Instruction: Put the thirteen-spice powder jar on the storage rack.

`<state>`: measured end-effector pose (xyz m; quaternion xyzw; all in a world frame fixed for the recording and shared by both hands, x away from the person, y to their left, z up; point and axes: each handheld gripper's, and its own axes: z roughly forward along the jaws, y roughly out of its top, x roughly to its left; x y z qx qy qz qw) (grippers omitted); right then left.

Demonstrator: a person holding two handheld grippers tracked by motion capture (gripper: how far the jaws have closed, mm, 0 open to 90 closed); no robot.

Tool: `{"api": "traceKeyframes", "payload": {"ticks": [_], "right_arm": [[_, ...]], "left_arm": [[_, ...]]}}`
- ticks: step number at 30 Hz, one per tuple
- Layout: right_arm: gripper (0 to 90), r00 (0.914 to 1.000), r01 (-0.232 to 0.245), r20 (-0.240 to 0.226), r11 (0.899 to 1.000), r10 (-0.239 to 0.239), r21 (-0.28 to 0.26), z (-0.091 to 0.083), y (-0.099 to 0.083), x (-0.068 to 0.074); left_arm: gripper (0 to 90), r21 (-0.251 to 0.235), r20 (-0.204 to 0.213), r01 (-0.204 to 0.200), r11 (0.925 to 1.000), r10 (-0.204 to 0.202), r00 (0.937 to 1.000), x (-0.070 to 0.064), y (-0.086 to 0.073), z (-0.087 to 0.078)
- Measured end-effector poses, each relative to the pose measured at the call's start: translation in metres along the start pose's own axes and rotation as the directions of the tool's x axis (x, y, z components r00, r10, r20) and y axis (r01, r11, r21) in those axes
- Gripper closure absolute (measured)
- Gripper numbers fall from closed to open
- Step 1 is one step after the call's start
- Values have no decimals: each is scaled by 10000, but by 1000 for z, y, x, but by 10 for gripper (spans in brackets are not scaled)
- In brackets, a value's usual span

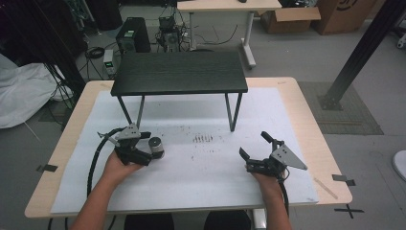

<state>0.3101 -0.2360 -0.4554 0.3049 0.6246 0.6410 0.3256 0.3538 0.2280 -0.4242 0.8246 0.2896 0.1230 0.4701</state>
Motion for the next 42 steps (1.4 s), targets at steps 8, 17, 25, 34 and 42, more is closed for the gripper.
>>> {"api": "traceKeyframes", "payload": {"ticks": [8,17,25,34,42], "right_arm": [[0,10000,-2,-5,10000,2,-21,0,0,0],[0,10000,-20,-5,10000,20,-24,0,0,0],[0,10000,-29,-4,10000,29,-16,0,0,0],[0,10000,-44,-2,10000,44,-9,0,0,0],[0,10000,-70,-2,10000,70,-8,0,0,0]], "left_arm": [[159,202,-5,112,9997,-111,9999,1,-1,1],[256,389,103,141,9991,-145,9998,1,-1,3],[325,355,44,93,9993,-94,9999,1,-1,1],[376,299,24,-37,9995,37,10000,0,-1,1],[433,242,32,-220,9995,219,9998,-1,-1,1]]}}
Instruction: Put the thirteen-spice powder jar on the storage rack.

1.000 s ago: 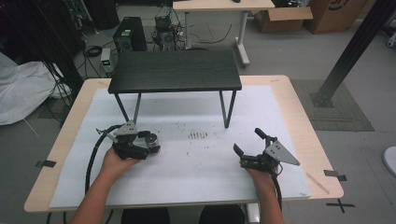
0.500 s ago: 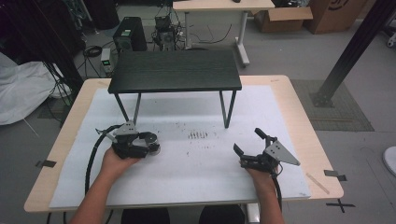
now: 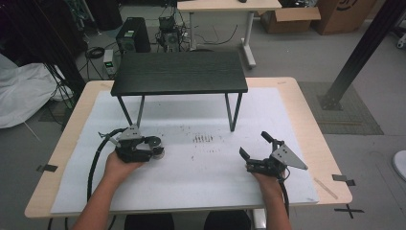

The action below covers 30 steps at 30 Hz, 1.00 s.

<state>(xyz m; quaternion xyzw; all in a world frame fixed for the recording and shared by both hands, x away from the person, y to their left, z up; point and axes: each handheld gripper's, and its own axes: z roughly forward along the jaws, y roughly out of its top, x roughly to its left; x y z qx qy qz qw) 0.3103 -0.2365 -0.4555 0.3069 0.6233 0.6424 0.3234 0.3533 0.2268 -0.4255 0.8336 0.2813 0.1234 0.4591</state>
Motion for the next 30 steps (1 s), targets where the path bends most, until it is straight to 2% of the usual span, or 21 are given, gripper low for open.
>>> {"api": "traceKeyframes", "payload": {"ticks": [4,16,20,27,30], "right_arm": [[0,10000,3,-2,10000,-3,4,0,0,0],[0,10000,8,1,10000,-8,16,0,0,0],[0,10000,11,2,10000,-11,34,0,0,0],[0,10000,-5,0,10000,5,61,1,0,0],[0,10000,13,0,10000,-13,45,0,0,0]], "left_arm": [[482,-76,26,-102,9999,102,9999,-1,0,-1],[488,-73,-66,-390,9992,389,9992,-3,4,-9],[488,-17,-302,-450,9990,449,9985,-6,8,-14],[488,18,-145,-514,9987,514,9986,-13,23,-26],[488,-167,-2,-463,9988,463,9989,-17,33,-34]]}}
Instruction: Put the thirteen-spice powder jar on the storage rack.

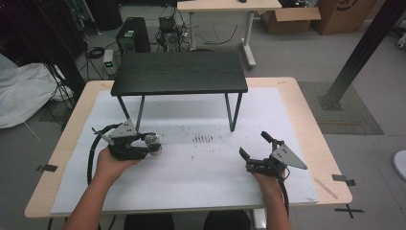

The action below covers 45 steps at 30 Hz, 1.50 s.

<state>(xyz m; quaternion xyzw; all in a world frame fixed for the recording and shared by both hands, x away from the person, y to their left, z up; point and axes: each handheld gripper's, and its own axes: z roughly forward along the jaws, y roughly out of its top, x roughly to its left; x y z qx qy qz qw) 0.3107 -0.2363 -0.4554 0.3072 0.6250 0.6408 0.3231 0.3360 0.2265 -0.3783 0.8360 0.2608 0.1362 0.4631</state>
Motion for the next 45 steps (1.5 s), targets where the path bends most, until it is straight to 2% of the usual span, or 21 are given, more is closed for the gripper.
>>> {"api": "traceKeyframes", "payload": {"ticks": [6,10,12,16,19,22,27,39,45], "right_arm": [[0,10000,16,-2,10000,-16,-27,0,0,0],[0,10000,13,0,10000,-13,-21,0,0,0],[0,10000,13,-2,10000,-13,-29,0,0,0],[0,10000,12,-4,10000,-12,-47,0,0,0],[0,10000,-13,-3,10000,13,-20,0,0,0],[0,10000,-8,-2,10000,8,-10,0,0,0],[0,10000,-15,-2,10000,15,2,0,0,0],[0,10000,-27,2,10000,27,3,0,0,0],[0,10000,-41,-3,10000,41,13,0,0,0]], "left_arm": [[489,56,81,-206,9998,205,9998,-3,17,-10],[489,48,133,-202,9998,202,9997,-3,26,-15],[489,-2,269,-169,9999,169,9995,-1,35,-20],[489,54,255,-315,9995,314,9992,1,46,-26],[488,91,233,-308,9995,306,9993,3,52,-30],[488,-75,244,-214,9997,216,9995,6,61,-37],[489,-426,301,-108,9990,121,9995,9,71,-41],[489,-309,271,-339,9989,347,9990,13,106,-47],[489,-298,238,-402,9987,409,9989,15,117,-50]]}}
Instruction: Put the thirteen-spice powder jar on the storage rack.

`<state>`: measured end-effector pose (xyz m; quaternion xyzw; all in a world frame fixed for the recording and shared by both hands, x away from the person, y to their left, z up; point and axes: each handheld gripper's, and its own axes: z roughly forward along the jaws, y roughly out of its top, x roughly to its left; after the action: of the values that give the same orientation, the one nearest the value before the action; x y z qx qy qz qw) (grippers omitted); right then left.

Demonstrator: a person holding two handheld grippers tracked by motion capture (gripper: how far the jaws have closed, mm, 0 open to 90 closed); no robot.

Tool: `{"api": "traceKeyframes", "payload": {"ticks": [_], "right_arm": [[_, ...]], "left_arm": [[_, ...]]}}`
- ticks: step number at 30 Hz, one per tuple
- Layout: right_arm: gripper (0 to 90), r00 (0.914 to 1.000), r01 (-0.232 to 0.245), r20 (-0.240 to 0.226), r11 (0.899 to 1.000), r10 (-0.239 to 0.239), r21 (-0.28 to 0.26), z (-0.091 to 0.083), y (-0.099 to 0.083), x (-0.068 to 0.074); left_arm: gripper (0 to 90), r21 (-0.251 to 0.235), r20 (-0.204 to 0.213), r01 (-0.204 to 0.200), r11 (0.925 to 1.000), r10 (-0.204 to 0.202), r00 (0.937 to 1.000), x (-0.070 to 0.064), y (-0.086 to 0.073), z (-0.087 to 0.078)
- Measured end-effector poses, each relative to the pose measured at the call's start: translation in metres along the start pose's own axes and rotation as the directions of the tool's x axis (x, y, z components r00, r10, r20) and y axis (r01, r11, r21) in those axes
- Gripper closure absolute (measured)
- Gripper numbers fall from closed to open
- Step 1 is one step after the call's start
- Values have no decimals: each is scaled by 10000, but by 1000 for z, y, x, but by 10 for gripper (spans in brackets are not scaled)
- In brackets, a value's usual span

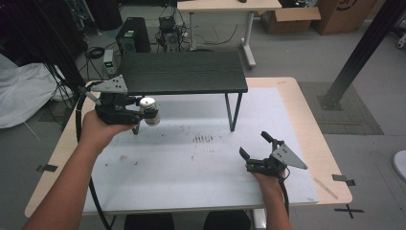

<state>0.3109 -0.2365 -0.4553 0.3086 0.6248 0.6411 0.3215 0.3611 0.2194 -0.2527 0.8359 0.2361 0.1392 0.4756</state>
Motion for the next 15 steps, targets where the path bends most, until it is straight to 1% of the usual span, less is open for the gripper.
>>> {"api": "traceKeyframes", "payload": {"ticks": [1,2,15], "right_arm": [[0,10000,-7,0,10000,7,3,0,0,0],[0,10000,-7,0,10000,7,3,0,0,0],[0,10000,-11,-1,10000,11,-40,0,0,0]], "left_arm": [[489,34,-20,0,10000,0,10000,1,3,-1],[489,34,-20,0,10000,0,10000,1,3,-1],[489,20,-173,44,10000,-44,9998,6,27,-8]]}}
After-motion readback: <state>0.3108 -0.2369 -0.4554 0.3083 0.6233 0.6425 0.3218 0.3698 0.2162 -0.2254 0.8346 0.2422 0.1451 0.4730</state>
